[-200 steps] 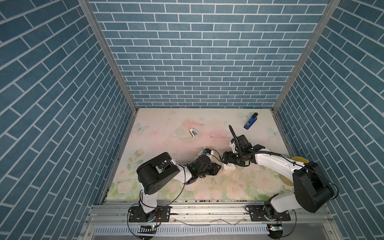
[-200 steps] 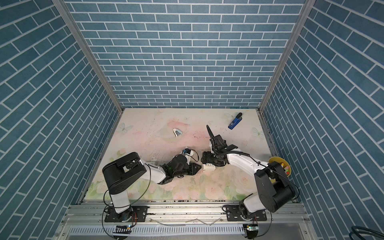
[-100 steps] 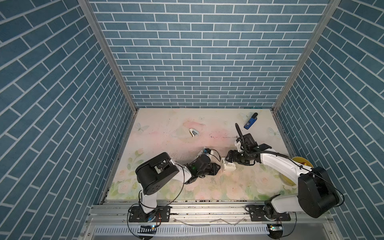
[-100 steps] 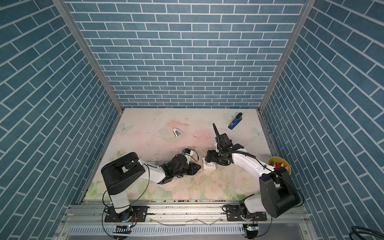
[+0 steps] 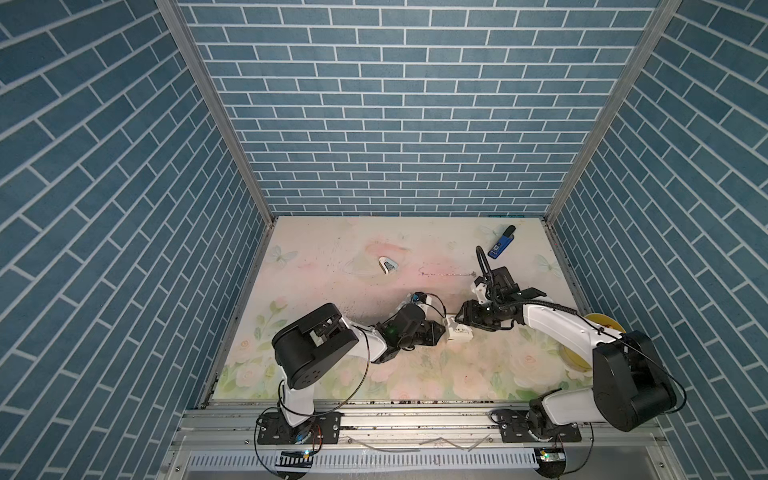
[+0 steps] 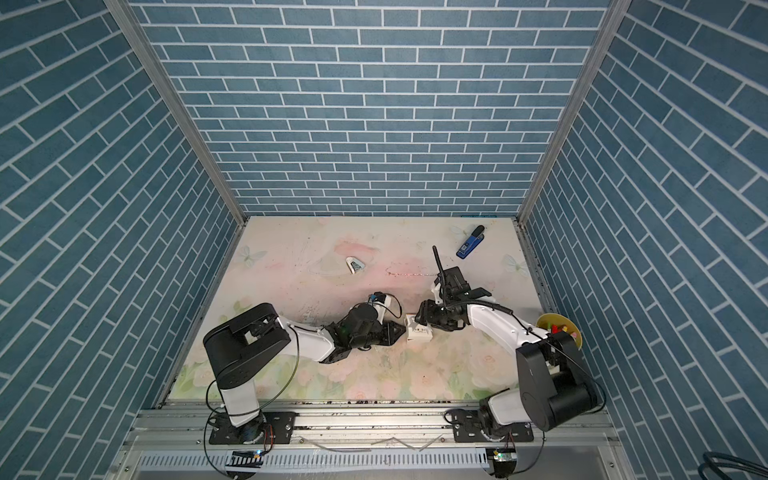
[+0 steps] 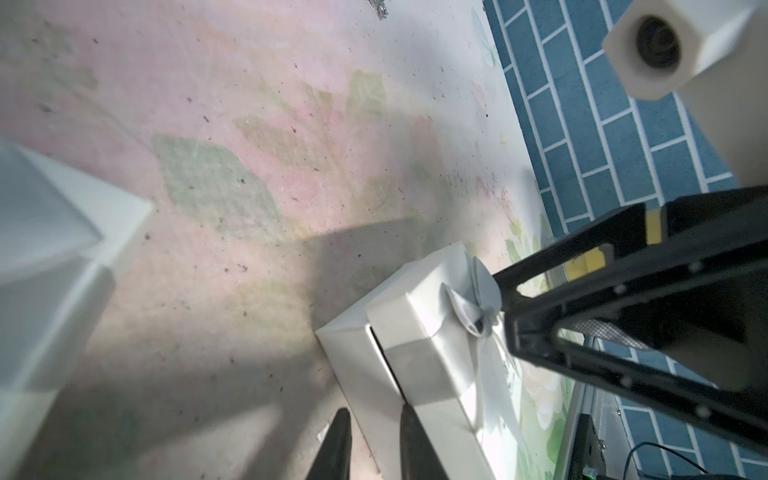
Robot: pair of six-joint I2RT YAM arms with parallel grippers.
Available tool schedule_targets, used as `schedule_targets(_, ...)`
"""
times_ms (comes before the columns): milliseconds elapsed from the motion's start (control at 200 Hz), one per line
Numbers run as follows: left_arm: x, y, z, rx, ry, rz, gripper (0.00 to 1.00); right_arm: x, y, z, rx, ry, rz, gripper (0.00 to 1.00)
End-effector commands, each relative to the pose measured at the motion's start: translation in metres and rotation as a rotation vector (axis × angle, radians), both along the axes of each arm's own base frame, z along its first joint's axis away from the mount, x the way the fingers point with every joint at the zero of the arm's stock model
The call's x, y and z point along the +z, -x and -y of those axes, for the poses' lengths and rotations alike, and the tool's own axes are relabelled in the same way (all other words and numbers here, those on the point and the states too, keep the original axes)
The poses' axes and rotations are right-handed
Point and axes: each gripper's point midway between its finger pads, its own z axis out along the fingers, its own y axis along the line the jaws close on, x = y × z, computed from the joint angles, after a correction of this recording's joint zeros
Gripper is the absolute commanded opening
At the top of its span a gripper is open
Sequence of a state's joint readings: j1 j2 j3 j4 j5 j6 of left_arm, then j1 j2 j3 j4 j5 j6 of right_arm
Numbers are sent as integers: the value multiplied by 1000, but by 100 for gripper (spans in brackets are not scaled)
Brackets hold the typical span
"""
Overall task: Take the necklace out of the lift-off lid jewelry box
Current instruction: Close the lid on the jewelry box.
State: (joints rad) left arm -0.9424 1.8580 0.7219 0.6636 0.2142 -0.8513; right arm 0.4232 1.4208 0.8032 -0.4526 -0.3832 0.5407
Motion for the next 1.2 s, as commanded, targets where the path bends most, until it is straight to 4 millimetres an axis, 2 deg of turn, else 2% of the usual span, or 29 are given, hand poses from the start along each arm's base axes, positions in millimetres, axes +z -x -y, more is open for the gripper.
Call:
schedule_targets(0,-6,-3,3,-12,-12,-1,22,-6,1,-6,30,-26,-8,59)
schedule_targets(220,-10,-2,3,-13,-17,-6,21,-10,4,-9,47,-35,-16,52)
schedule_targets(580,-15,-4,9,-19,-10,-17,20,-15,13,-18,117,-7,-7,52)
schedule_targets(720,-14,-2,6,-19,-11,-16,20,-24,14,-8,104,69,-22,52)
schedule_targets(930,-14,3,-10,3,-30,-9,21,-29,13,9,70,165,-23,53)
schedule_targets(1085,-19,9,-27,28,-50,-16,30,-15,10,16,51,198,8,57)
schedule_targets(1195,-13,9,-27,23,-45,-9,34,-7,10,19,56,208,30,58)
